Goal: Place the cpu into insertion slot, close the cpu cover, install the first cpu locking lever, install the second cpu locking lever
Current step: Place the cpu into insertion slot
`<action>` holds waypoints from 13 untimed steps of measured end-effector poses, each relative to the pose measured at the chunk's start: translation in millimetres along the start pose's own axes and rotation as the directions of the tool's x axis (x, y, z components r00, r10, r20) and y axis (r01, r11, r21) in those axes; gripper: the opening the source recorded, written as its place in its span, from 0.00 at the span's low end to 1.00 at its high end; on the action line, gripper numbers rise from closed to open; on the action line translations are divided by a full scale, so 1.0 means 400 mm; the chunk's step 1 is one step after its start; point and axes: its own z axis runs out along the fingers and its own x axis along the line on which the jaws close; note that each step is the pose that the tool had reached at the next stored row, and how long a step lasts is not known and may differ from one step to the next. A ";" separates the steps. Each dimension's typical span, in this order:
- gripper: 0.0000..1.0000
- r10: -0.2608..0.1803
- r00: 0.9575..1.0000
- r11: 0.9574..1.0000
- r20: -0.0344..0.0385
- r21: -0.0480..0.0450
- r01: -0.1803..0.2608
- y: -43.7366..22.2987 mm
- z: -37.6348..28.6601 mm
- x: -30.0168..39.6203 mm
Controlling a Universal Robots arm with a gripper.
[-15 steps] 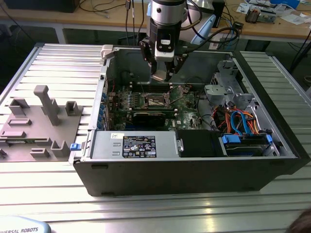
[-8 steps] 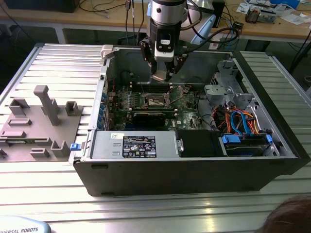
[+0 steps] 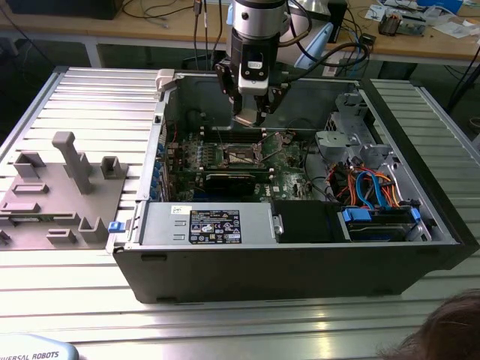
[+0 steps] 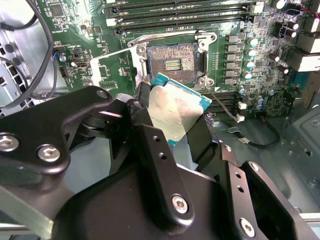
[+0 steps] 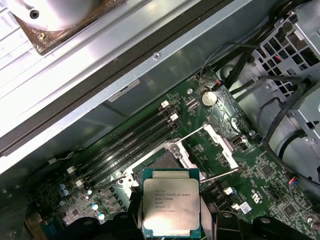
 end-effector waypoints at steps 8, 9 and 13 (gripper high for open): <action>0.54 0.003 1.000 1.000 0.000 0.000 -0.003 0.000 0.000 0.000; 0.54 0.004 1.000 1.000 0.000 0.000 -0.004 0.000 0.000 0.000; 0.54 0.005 1.000 1.000 0.000 0.000 -0.005 0.000 0.001 0.000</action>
